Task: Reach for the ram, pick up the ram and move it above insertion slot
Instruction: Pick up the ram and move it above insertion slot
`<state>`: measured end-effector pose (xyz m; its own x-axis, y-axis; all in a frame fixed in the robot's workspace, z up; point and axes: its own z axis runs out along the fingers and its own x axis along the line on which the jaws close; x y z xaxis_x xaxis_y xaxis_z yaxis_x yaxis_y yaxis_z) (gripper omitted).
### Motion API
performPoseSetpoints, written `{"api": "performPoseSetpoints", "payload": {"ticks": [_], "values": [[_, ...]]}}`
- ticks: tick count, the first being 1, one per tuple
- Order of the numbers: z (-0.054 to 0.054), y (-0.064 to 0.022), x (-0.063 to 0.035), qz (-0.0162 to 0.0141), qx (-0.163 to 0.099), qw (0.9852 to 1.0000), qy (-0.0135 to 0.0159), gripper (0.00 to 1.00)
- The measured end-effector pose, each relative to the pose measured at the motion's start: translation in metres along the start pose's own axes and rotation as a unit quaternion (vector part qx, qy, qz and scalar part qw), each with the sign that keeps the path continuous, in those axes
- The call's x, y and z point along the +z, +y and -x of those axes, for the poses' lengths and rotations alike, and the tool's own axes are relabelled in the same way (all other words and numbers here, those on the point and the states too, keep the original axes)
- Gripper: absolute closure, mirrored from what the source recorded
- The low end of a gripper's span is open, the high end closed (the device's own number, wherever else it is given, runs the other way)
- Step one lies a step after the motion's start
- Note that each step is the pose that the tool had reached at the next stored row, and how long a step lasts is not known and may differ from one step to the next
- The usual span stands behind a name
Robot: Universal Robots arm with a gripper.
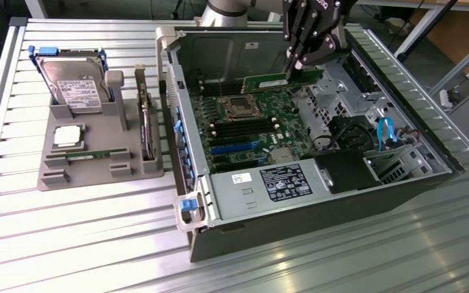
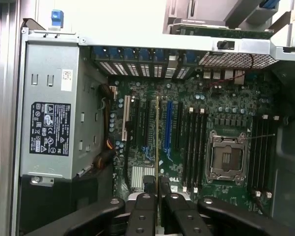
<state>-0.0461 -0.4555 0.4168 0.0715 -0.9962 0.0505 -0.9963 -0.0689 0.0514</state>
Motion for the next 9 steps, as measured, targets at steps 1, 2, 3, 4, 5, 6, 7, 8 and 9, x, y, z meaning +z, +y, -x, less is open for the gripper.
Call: {"api": "performPoseSetpoints", "payload": {"ticks": [1, 2, 3, 4, 5, 6, 7, 8, 9], "values": [[-0.0001, -0.0008, 0.0, 0.0, 0.0, 1.0, 0.0, 0.86], [-0.0001, -0.0017, 0.0001, 0.0, 0.0, 1.0, 0.0001, 0.86], [-0.0002, -0.0026, 0.0001, 0.0, 0.0, 1.0, 0.0001, 0.86], [-0.0002, -0.0035, 0.0001, 0.0, 0.0, 1.0, 0.0002, 0.86], [-0.0003, -0.0044, 0.0001, 0.0, 0.0, 1.0, 0.0003, 0.86], [-0.0004, -0.0053, 0.0001, 0.0, 0.0, 1.0, 0.0003, 0.86], [-0.0004, -0.0062, 0.0001, 0.0, 0.0, 1.0, 0.0004, 0.86], [-0.0005, -0.007, 0.0001, 0.0, 0.0, 1.0, 0.0005, 0.86], [-0.0005, -0.0079, 0.0002, 0.0, 0.0, 1.0, 0.0005, 0.86]]}}
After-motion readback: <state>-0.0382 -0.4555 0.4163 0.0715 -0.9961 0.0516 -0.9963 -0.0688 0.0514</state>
